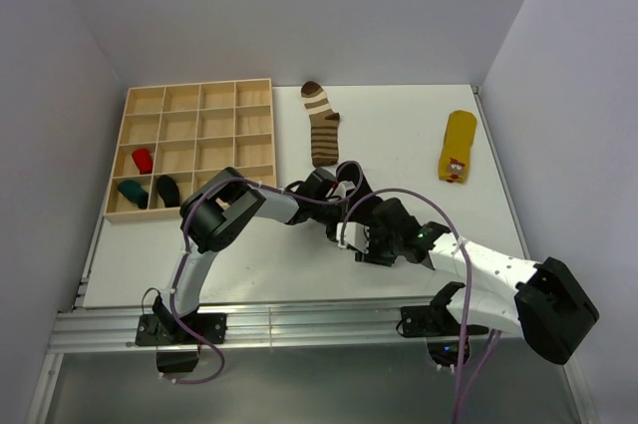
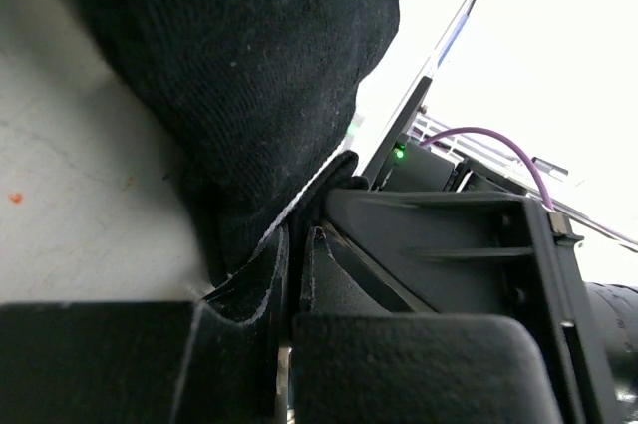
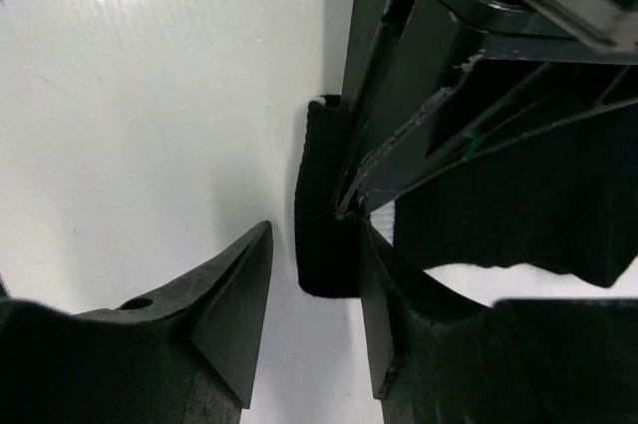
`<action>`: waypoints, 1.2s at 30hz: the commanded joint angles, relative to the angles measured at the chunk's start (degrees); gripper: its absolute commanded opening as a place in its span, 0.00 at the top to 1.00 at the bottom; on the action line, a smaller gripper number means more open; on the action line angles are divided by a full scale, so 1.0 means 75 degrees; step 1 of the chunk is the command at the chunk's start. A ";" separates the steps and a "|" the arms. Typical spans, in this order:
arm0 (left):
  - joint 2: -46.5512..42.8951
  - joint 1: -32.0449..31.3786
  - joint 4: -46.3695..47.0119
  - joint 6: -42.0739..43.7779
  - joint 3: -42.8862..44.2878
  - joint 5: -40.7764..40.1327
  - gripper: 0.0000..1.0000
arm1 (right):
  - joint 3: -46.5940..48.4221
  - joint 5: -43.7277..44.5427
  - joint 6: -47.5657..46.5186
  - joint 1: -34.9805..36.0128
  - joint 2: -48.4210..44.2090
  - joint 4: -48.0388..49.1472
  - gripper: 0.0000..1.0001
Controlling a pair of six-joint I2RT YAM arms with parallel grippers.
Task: Roll the socks
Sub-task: Roll the sock at the center of the board.
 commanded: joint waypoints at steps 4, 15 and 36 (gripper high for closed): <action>0.0263 0.0003 -0.0617 0.0406 -0.0054 0.0003 1.00 | -0.0054 0.0362 0.0215 0.0213 0.0563 0.0462 0.56; -0.0053 0.0190 -0.0384 0.0407 -0.0323 0.0144 0.89 | 0.0356 0.0060 0.0485 0.0225 0.1302 0.0123 0.83; -0.2116 0.0776 0.0342 0.0115 -0.1517 -0.2842 0.66 | 0.1843 -0.2413 -0.0195 -0.1413 0.2144 -0.2221 0.86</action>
